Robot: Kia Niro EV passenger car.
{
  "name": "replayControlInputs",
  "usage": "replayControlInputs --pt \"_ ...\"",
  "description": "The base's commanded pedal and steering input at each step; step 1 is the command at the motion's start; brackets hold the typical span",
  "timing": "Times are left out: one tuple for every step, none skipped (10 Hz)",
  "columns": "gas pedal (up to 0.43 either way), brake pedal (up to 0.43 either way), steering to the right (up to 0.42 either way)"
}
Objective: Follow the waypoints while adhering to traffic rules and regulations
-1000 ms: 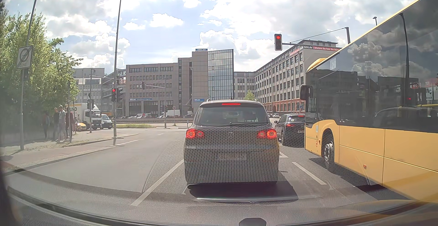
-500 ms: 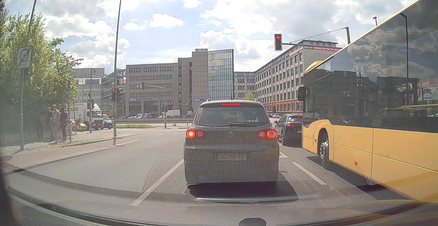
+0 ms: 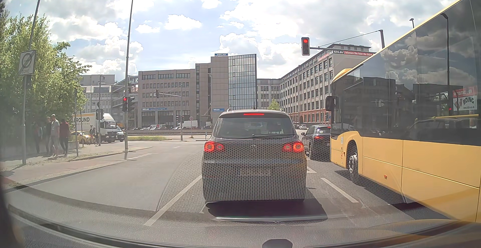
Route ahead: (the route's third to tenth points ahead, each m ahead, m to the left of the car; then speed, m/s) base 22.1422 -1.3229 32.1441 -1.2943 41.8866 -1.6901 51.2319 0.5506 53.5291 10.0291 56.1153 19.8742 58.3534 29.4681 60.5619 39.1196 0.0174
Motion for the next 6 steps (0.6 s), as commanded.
replayControlInputs --pt "0.000 0.280 -0.001" --pt "0.000 0.280 -0.001" --pt "0.000 0.280 -0.001" --pt "0.000 0.280 -0.001" --pt "0.000 0.280 -0.001" --pt "0.000 0.287 -0.001"
